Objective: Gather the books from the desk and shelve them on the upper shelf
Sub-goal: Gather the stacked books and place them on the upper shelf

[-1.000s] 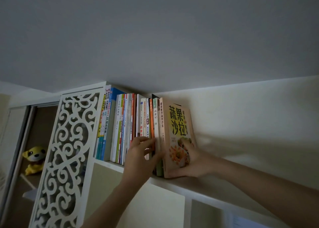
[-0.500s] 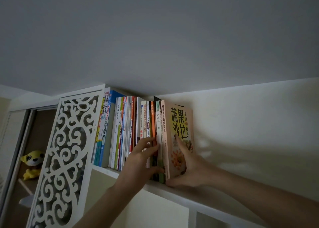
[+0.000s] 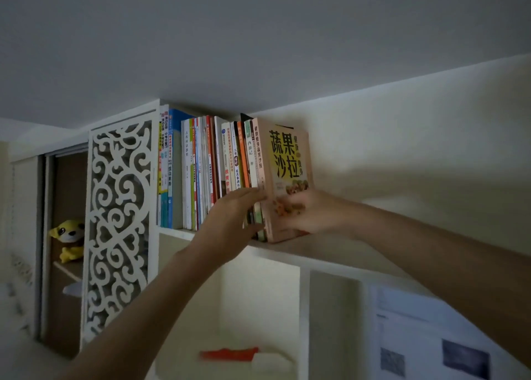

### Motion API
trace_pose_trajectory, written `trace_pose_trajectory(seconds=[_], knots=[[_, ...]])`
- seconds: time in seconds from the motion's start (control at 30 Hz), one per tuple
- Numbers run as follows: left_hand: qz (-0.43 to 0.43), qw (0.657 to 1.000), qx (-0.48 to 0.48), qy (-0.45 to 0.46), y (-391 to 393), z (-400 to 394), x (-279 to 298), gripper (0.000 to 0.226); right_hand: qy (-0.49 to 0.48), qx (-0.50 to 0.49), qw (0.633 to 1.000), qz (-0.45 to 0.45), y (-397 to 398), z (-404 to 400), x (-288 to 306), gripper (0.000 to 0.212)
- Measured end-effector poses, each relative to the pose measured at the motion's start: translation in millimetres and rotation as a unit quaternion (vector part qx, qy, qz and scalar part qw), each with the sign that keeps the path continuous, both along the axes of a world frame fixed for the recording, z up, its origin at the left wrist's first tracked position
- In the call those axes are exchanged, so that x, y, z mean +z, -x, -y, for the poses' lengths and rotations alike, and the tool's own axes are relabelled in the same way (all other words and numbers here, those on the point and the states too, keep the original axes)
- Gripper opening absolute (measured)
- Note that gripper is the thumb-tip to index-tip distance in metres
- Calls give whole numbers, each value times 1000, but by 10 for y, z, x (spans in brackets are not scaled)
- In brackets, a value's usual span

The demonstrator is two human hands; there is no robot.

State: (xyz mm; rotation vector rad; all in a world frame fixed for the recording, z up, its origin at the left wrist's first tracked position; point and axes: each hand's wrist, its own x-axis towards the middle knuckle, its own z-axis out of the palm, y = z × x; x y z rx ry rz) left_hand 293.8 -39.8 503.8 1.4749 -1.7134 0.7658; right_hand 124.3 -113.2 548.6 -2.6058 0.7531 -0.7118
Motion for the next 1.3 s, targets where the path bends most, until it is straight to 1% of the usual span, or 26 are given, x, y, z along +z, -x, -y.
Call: trace_pose_trajectory(seconds=[0.03, 0.07, 0.1, 0.13, 0.17, 0.23, 0.3, 0.37, 0.43, 0.47, 0.53, 0.6, 0.63, 0.7, 0.73, 0.8, 0.87, 0.93, 1.0, 1.03, 1.07, 1.13, 1.17, 1.2, 1.27, 1.3], knots=[[-3, 1000, -24, 17, 144, -109, -43, 46, 37, -12, 999, 17, 180, -170, -32, 39], [1, 998, -55, 28, 313, -227, -98, 34, 65, -12, 997, 34, 384, -346, -83, 23], [9, 996, -92, 19, 506, -342, -179, 24, 65, -1, 997, 47, 617, -516, -182, 14], [14, 991, -129, -11, 713, -433, -298, 16, 31, 15, 998, 46, 874, -687, -322, 9], [13, 985, -161, -61, 931, -495, -441, 12, -8, 24, 999, 23, 1132, -811, -510, 7], [3, 958, -212, -193, 1388, -510, -863, 8, -82, 2, 995, -49, 1607, -937, -1024, 6], [1, 914, -247, -322, 1833, -399, -1493, 6, -147, -59, 981, -110, 2084, -899, -1761, 6], [-1, 865, -255, -432, 2261, -263, -2268, 4, -196, -147, 957, -158, 2604, -853, -2668, 7], [-15, 818, -247, -520, 2619, -121, -3068, 11, -254, -254, 918, -170, 3144, -869, -3596, 12], [-29, 798, -226, -558, 2749, -42, -3487, 17, -277, -305, 896, -166, 3387, -931, -4024, 16], [-94, 761, -178, -617, 2915, 37, -4236, 32, -314, -379, 857, -154, 3740, -1128, -4722, 23], [-131, 732, -176, -645, 3043, 42, -4763, 45, -339, -423, 824, -165, 3956, -1367, -5190, 29], [-129, 716, -179, -662, 3093, 32, -4985, 46, -353, -438, 810, -167, 4024, -1482, -5351, 30], [-109, 687, -183, -694, 3220, 4, -5295, 50, -369, -461, 794, -145, 4132, -1660, -5616, 39], [-113, 677, -182, -704, 3276, 14, -5439, 57, -379, -484, 777, -136, 4173, -1731, -5715, 46], [-182, 636, -144, -736, 3406, 72, -5641, 82, -406, -533, 733, -121, 4222, -1815, -5847, 52], [-192, 630, -79, -748, 3529, 162, -5793, 103, -419, -565, 700, -122, 4210, -1831, -5914, 52], [-175, 636, -19, -751, 3631, 204, -5844, 113, -400, -598, 686, -110, 4174, -1813, -5990, 53], [-192, 630, 14, -753, 3707, 221, -5843, 118, -376, -631, 673, -82, 4117, -1790, -6040, 62], [-205, 628, 24, -750, 3732, 232, -5828, 117, -367, -645, 667, -65, 4094, -1781, -6065, 67], [-222, 638, 24, -737, 3729, 278, -5893, 114, -363, -657, 659, -49, 4076, -1777, -6086, 72], [-284, 639, 27, -715, 3645, 349, -6013, 106, -355, -675, 646, -30, 4060, -1782, -6114, 76], [-331, 627, 26, -705, 3591, 388, -6089, 104, -352, -680, 642, -24, 4063, -1788, -6134, 77], [-392, 612, 7, -687, 3528, 421, -6157, 96, -354, -682, 640, -17, 4064, -1794, -6151, 78], [-463, 584, -27, -666, 3461, 433, -6182, 63, -348, -681, 644, -2, 4034, -1819, -6191, 78], [-448, 596, -30, -665, 3440, 446, -6211, 53, -337, -682, 649, 0, 4014, -1838, -6219, 77]])
